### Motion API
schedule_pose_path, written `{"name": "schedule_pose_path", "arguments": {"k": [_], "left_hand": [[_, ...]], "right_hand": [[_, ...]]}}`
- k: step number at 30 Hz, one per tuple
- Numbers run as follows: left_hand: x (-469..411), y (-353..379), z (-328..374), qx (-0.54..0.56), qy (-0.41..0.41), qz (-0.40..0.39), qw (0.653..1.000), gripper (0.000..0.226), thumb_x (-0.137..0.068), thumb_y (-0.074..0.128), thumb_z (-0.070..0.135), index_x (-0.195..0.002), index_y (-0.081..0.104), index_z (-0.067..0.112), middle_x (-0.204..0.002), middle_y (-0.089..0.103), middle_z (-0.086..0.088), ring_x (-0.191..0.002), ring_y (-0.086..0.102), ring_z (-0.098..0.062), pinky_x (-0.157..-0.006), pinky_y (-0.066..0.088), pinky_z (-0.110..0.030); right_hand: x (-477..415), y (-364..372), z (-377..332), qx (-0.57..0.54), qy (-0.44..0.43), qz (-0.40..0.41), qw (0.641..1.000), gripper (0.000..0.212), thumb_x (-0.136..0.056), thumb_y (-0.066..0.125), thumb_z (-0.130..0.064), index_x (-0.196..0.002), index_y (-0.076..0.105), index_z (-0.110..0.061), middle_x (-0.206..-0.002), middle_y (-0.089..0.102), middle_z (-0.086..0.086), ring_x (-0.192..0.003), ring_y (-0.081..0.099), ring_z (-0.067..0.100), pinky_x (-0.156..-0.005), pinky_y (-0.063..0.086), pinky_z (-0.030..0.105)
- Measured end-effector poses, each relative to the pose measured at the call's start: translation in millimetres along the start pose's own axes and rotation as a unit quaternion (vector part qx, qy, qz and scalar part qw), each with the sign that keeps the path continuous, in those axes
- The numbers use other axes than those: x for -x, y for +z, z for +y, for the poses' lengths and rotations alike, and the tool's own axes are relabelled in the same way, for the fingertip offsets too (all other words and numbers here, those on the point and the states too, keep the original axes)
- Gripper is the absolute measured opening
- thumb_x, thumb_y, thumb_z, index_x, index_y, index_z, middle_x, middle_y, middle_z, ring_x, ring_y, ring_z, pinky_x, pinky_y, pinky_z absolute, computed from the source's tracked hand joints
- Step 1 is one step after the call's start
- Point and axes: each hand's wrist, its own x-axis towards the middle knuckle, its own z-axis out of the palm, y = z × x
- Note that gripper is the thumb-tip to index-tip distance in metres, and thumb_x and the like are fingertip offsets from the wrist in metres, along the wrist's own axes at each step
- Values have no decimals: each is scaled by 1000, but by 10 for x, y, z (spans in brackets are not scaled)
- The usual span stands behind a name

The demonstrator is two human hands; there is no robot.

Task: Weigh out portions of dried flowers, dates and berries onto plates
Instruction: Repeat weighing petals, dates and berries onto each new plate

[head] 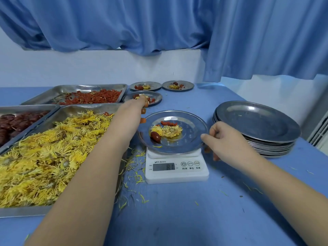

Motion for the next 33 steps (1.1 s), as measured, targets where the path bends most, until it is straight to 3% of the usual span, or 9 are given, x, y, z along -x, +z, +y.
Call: {"name": "schedule_pose_path", "arguments": {"k": [5,9,13,18,21,24,26,29,33], "left_hand": [[81,-52,26,75,-19,-17,997,38,-98,40,53,-105,66,26,-114,64,5,-100,64,-19,-93,43,-45],[113,-76,26,142,-7,-28,989,43,-98,37,55,-110,66,25,-121,62,4,-103,64,-17,-80,44,-38],[99,-88,22,226,32,-20,973,39,-99,38,51,-112,65,27,-128,61,5,-107,63,-14,-89,46,-37],[76,-112,3,290,60,-5,955,36,-99,39,50,-114,64,28,-130,59,3,-112,62,-16,-98,45,-40],[82,-126,16,333,54,-24,941,37,-98,40,49,-111,65,26,-122,63,6,-105,66,-15,-95,48,-40],[92,-150,25,368,45,-38,928,42,-98,40,49,-114,66,21,-124,64,0,-108,66,-21,-87,51,-39],[80,-180,20,381,34,-36,923,44,-98,40,49,-116,66,19,-126,64,-3,-110,66,-24,-87,51,-39],[39,-213,13,395,26,-24,918,41,-99,40,48,-113,66,20,-128,63,-5,-110,65,-25,-89,51,-40],[19,-240,4,410,27,-14,912,40,-98,41,47,-111,67,20,-125,64,-5,-105,68,-23,-89,51,-41]], "right_hand": [[12,2,-23,-166,44,-14,985,14,-86,62,-11,-80,50,-10,-51,61,-3,-37,52,12,-36,37,19],[-3,-18,-63,-305,74,-7,950,18,-89,58,1,-78,48,-9,-53,58,5,-48,58,21,-42,45,24],[-123,-117,-148,-403,88,10,911,27,-89,55,8,-73,43,-9,-66,58,19,-52,63,20,-48,51,20],[-440,-110,-317,-424,100,35,899,27,-90,52,9,-72,43,-8,-71,59,15,-59,62,22,-51,54,19],[-749,-25,-437,-425,126,67,894,10,-91,53,7,-93,53,-3,-88,64,16,-68,67,22,-59,59,24],[-1108,123,-470,-420,146,91,891,25,-92,50,7,-116,53,1,-104,65,21,-78,70,28,-73,59,34],[-1297,259,-479,-412,159,99,892,26,-92,47,7,-117,54,2,-105,66,21,-75,69,29,-80,58,38],[-1531,441,-415,-412,202,124,880,24,-90,47,8,-111,59,3,-92,67,17,-64,65,24,-63,59,31],[-1700,589,-282,-416,209,121,877,36,-92,44,7,-128,44,9,-83,53,9,-69,59,20,-51,57,25]]}}
